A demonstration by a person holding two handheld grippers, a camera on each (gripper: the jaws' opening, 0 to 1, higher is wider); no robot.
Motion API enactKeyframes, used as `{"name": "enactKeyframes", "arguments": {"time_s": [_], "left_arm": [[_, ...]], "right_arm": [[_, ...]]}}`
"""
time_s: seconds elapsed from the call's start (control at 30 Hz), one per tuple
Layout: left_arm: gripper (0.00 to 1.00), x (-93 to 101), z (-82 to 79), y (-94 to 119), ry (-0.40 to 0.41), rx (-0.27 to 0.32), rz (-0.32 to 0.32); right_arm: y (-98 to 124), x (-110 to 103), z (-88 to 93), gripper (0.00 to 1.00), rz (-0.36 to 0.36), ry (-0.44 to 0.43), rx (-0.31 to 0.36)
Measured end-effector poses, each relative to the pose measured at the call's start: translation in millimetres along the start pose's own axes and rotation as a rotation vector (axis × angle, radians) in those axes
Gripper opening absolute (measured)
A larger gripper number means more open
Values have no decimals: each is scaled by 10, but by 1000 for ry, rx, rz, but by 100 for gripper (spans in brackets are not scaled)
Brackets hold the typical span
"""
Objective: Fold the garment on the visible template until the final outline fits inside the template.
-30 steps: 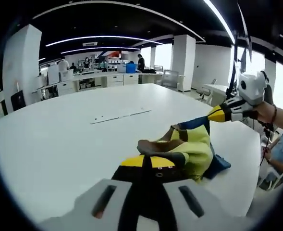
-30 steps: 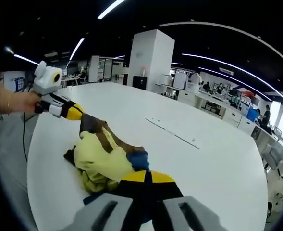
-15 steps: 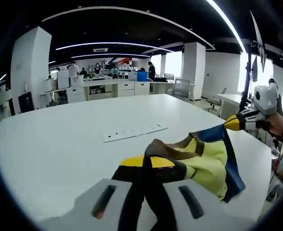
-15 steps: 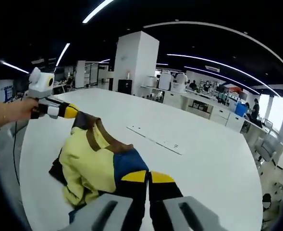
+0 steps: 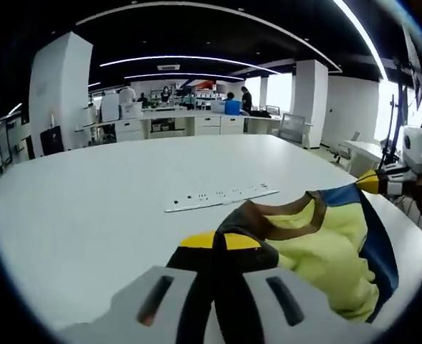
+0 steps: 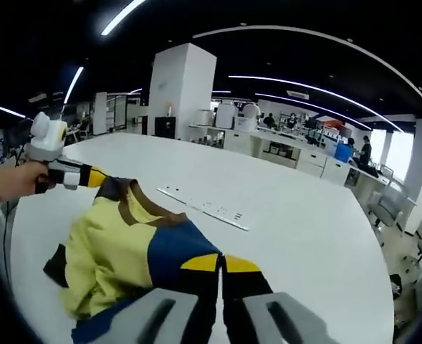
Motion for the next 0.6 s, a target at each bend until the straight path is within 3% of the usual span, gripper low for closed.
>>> {"name": "enactKeyframes", "arguments": {"time_s": [0.13, 0.17, 0.2, 0.23, 0.3, 0.6], "left_arm": [[0, -33, 106, -233, 18, -28, -28], [0, -62, 123, -263, -65, -50, -86], [0, -50, 149, -301, -121, -82, -102], [0, -24, 175, -342, -128, -96, -94], [0, 20, 206, -427, -67, -70, -53], [0, -102, 261, -739, -7, -98, -70]], "right_arm": [[-194, 54, 40, 0, 6, 2, -18], [-261, 74, 62, 0, 9, -2, -25], [-301, 87, 78, 0, 11, -11, -33], [-354, 98, 101, 0, 15, -32, -41], [-453, 126, 140, 0, 21, -23, -59], [-758, 241, 406, 0, 40, -80, -168]]}}
Point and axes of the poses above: the point that each gripper's makers call its tool centre point, and the gripper's own axes: y roughly backward along the fingers, x roughly to its right, z roughly out of its underside, the point moved 10 cm from there along y, roughly backward along the fingers, and after that the axes turned 4 degrees about -y, right-handed, at the moved point
